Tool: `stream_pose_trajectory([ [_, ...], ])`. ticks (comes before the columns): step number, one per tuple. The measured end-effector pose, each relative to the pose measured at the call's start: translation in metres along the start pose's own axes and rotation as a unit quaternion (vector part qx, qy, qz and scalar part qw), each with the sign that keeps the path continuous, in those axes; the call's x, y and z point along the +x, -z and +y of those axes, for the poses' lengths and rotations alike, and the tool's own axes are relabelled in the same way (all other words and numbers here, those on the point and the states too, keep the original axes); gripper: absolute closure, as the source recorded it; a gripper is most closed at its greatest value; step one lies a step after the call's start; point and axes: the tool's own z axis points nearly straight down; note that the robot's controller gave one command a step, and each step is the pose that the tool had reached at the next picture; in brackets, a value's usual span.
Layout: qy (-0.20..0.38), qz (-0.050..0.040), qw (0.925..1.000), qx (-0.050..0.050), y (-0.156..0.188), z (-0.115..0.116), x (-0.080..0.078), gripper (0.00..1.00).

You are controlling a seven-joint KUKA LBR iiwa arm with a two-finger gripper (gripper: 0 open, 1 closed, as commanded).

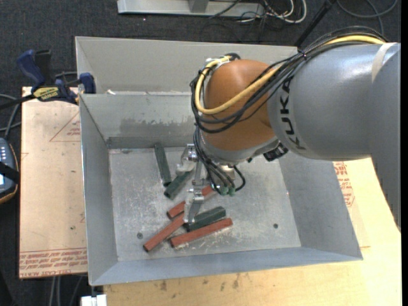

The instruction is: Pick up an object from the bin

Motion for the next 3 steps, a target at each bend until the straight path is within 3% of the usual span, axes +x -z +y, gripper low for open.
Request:
stream_pose_trajectory([
  [1, -0.001, -0.0037, 1.0000, 0.000, 0.004, -0.001, -0.002, 0.00],
  [2, -0.030, -0.0227, 0.9993, -0.007, -0.100, -0.020, 0.044, 1.00],
  [3, -0.030, -0.0227, 0.9993, -0.007, -0.100, -0.020, 0.044, 1.00],
])
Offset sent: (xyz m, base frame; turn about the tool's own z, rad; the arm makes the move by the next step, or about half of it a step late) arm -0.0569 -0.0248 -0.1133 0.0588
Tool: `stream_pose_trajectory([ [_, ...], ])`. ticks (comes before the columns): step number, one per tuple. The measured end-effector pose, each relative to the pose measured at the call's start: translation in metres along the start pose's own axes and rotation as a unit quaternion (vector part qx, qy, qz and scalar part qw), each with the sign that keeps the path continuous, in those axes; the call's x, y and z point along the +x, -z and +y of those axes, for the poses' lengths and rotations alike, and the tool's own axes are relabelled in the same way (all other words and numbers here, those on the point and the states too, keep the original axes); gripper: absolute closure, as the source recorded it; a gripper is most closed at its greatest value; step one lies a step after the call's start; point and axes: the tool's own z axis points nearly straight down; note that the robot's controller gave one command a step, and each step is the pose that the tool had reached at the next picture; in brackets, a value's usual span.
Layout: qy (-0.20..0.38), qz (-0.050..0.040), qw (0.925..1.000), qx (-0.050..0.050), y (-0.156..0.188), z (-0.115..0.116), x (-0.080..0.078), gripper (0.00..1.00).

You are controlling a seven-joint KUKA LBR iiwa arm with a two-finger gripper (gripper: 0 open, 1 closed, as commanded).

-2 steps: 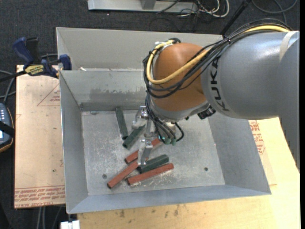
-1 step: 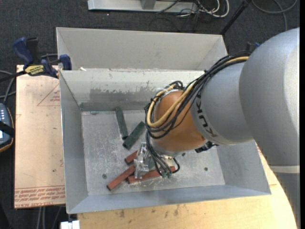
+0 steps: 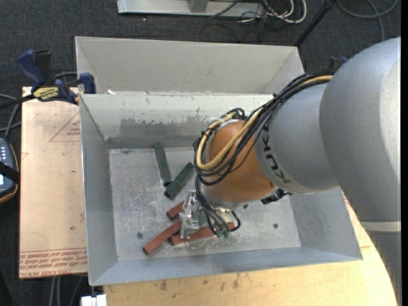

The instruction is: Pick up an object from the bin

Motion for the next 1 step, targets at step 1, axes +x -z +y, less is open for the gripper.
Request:
stream_pose_trajectory([
  [1, 0.015, 0.0094, 0.9998, 0.003, 0.0021, 0.0022, -0.0071, 1.00],
])
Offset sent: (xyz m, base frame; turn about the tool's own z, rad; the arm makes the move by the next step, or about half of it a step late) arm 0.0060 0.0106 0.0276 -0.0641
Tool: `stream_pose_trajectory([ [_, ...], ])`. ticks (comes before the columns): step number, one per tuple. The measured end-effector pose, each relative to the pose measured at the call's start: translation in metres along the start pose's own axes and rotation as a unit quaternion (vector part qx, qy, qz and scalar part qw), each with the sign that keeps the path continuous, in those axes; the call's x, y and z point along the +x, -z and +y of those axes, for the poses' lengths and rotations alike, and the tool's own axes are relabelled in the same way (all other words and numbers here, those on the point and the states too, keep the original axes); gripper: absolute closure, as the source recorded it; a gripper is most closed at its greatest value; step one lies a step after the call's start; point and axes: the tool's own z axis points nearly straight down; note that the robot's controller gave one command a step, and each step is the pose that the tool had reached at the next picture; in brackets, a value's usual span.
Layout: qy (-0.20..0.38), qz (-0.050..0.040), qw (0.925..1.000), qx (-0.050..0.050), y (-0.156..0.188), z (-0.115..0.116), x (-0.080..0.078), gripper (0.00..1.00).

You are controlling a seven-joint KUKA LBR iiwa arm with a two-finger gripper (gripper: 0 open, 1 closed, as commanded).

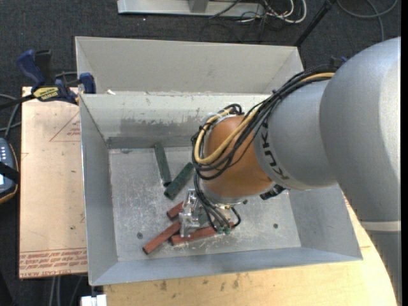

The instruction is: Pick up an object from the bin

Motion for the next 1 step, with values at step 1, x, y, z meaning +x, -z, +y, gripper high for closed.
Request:
stream_pose_trajectory([
  [1, 0.014, 0.0081, 0.9999, 0.003, 0.0194, 0.0064, 0.0011, 1.00],
])
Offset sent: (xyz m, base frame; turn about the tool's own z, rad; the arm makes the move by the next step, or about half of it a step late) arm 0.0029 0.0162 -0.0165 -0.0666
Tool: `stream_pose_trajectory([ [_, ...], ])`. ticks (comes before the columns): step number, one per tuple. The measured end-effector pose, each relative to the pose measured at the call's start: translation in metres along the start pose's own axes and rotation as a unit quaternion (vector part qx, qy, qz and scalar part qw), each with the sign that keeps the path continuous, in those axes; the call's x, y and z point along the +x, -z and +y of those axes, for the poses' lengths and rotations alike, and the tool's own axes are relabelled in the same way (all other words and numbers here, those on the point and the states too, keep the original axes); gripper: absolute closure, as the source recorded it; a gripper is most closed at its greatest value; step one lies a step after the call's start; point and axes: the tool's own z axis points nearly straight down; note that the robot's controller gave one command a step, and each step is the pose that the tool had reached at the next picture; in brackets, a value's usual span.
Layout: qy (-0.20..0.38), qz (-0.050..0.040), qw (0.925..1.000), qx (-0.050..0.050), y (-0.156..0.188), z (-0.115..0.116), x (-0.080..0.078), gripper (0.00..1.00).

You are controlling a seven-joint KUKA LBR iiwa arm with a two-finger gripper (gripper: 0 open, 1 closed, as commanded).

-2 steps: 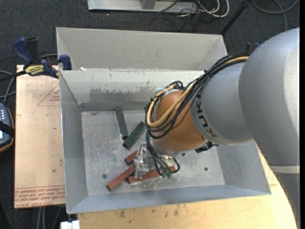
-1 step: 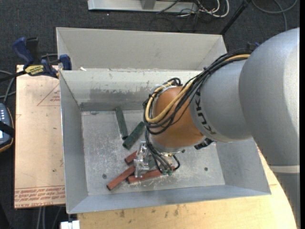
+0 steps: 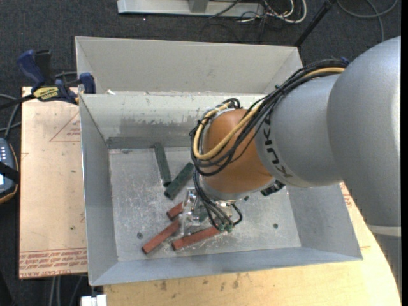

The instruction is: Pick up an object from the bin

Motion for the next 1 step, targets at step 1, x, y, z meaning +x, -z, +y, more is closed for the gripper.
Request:
stream_pose_trajectory([
  [1, 0.021, -0.0026, 0.9998, -0.003, -0.0258, 0.0136, -0.0083, 0.00],
])
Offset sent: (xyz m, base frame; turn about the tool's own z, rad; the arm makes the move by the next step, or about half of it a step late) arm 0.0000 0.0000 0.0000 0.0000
